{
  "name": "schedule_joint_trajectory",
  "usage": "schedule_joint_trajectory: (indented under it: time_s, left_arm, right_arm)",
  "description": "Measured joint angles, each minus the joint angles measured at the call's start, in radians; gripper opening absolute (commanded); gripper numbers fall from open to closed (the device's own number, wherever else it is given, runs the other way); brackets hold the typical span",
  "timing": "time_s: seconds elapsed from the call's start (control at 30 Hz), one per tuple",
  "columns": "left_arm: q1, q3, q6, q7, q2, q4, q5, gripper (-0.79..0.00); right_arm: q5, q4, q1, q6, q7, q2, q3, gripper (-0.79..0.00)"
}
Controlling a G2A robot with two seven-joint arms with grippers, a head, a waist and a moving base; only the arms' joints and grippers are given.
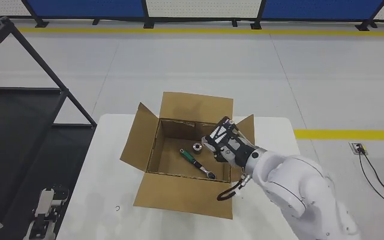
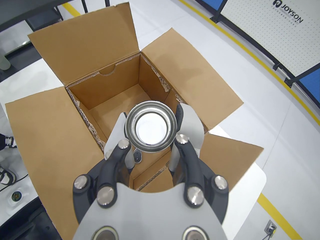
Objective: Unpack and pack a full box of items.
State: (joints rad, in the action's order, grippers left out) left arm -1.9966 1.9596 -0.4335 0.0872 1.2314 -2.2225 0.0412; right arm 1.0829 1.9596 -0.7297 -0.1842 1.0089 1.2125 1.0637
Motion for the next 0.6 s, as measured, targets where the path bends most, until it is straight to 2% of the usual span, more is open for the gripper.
schedule_joint_trajectory:
  time_s: [0.23, 0.43, 0.6]
  left_arm:
    - [0.0, 0.0, 0.0, 0.0, 0.0, 0.0, 0.0, 0.0]
    - [0.0, 0.0, 0.0, 0.0, 0.0, 0.0, 0.0, 0.0]
    - [0.0, 0.0, 0.0, 0.0, 0.0, 0.0, 0.0, 0.0]
  right_arm:
    - [0.037, -0.177, 0.16, 0.087, 0.08, 0.043, -0.16, -0.785]
    - [0.054, -0.335, 0.228, 0.166, 0.122, 0.071, -0.214, -0.785]
    - [0.023, -0.439, 0.261, 0.171, 0.139, 0.091, -0.243, -0.785]
